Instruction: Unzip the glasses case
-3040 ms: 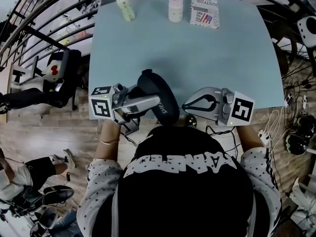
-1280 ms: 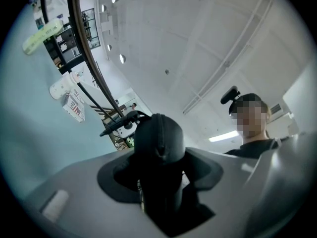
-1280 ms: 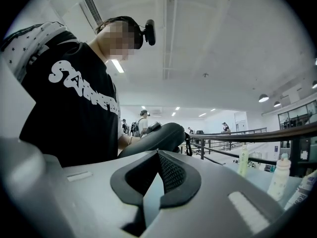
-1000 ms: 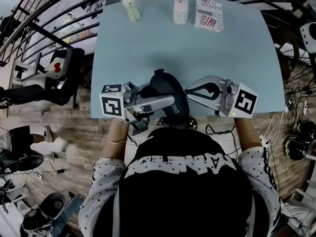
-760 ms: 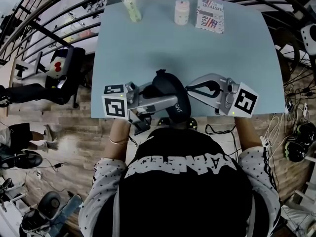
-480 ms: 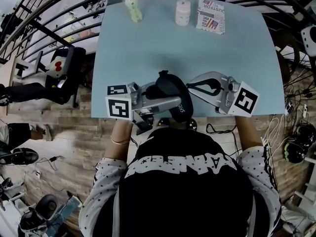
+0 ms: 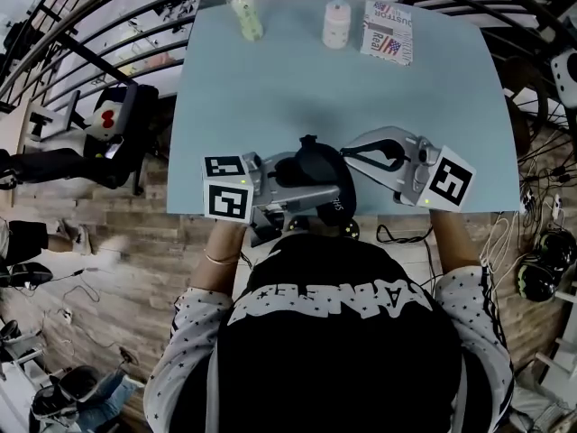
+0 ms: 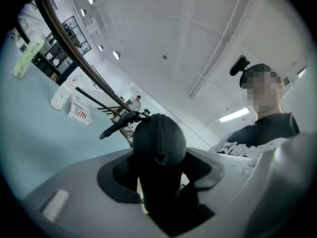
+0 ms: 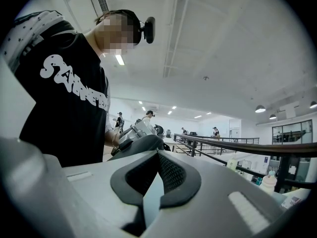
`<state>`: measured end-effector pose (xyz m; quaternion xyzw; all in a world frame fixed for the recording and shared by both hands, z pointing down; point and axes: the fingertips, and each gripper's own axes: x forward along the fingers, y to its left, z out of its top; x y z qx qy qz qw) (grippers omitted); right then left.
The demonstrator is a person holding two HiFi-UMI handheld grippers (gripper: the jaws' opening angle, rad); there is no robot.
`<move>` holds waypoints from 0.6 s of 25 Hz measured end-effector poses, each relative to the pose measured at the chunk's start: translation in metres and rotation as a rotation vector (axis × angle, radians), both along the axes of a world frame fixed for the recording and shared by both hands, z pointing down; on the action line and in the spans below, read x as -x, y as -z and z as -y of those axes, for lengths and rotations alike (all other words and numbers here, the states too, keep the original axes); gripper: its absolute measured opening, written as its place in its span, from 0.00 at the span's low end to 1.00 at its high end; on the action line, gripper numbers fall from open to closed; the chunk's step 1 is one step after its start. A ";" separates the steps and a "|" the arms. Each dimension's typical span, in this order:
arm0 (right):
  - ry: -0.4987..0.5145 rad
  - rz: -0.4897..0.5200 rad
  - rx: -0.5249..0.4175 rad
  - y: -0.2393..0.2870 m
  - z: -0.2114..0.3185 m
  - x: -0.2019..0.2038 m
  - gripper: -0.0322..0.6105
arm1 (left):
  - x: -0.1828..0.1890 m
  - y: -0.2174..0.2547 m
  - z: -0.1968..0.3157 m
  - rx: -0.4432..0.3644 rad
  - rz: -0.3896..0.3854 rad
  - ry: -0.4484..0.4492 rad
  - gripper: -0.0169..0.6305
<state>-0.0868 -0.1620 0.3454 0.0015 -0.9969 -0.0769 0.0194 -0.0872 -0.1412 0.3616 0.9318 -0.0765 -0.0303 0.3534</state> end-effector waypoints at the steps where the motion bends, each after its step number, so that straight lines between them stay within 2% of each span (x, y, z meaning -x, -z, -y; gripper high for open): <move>1: 0.000 -0.001 -0.003 0.000 0.000 0.000 0.06 | -0.001 -0.001 -0.001 -0.005 0.009 -0.001 0.03; 8: 0.000 -0.020 -0.021 -0.004 0.000 -0.001 0.06 | -0.003 -0.007 -0.002 -0.024 0.051 -0.002 0.03; 15: 0.012 -0.069 -0.058 -0.005 -0.005 -0.001 0.06 | -0.007 -0.014 -0.009 -0.062 0.136 -0.026 0.03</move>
